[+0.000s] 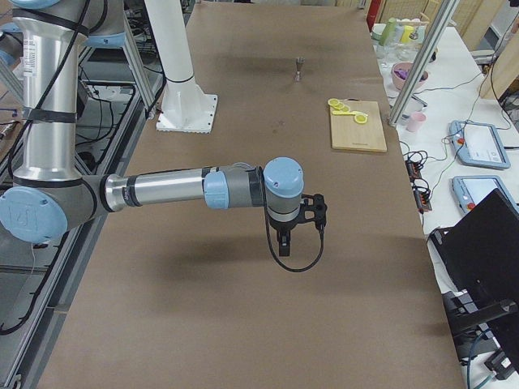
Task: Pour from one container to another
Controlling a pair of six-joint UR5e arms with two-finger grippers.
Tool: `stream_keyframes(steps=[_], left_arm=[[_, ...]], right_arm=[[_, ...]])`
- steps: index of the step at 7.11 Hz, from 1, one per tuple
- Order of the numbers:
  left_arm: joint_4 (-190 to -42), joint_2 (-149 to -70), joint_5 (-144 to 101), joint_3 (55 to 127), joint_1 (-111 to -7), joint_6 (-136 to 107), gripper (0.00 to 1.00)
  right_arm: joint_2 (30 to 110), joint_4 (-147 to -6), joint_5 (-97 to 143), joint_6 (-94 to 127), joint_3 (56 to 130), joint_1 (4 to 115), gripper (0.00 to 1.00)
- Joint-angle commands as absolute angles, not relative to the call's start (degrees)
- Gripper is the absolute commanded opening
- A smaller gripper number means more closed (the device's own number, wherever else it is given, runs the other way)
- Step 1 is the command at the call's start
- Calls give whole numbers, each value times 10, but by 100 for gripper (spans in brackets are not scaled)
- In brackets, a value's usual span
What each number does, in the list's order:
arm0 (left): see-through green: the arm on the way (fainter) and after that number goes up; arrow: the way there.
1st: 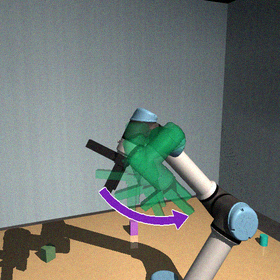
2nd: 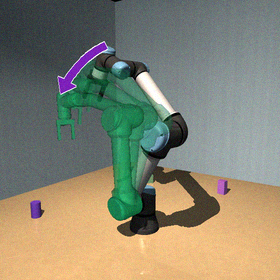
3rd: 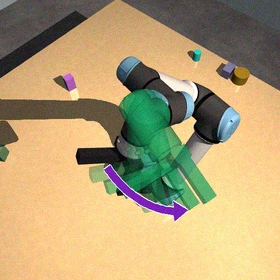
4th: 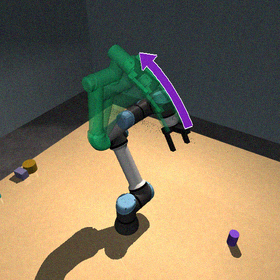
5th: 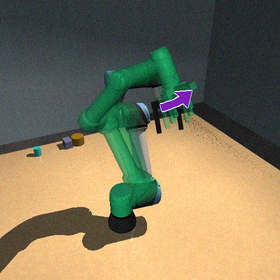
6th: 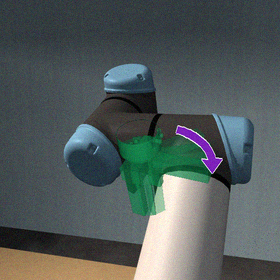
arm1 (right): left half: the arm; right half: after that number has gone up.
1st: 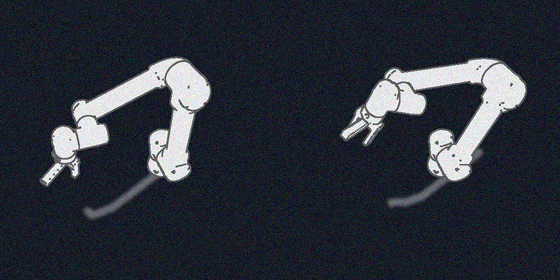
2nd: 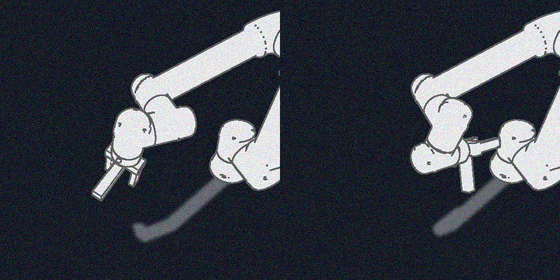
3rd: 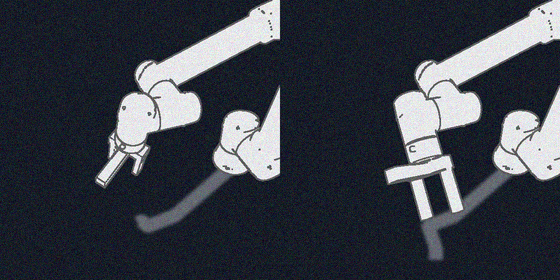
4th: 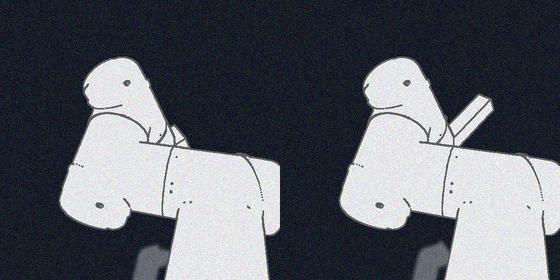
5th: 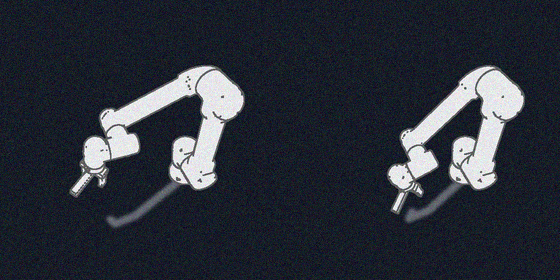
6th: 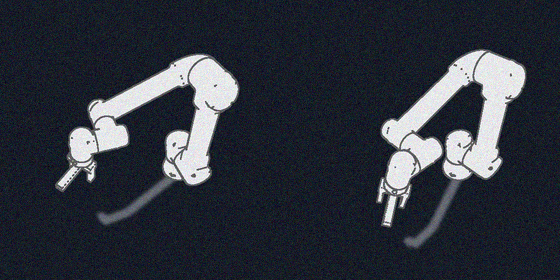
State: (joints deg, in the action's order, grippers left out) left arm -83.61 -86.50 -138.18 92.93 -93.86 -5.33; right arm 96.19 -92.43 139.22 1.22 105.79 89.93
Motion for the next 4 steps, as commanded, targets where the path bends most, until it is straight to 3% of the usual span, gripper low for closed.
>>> stream_keyframes(steps=[1, 4], left_arm=[[-826, -875, -1383, 963, -938, -68, 98], [-788, -873, -1382, 1092, -900, -205, 98]], right_arm=[[962, -924, 1396, -15, 1072, 896, 100], [965, -874, 1394, -42, 1082, 840, 100]])
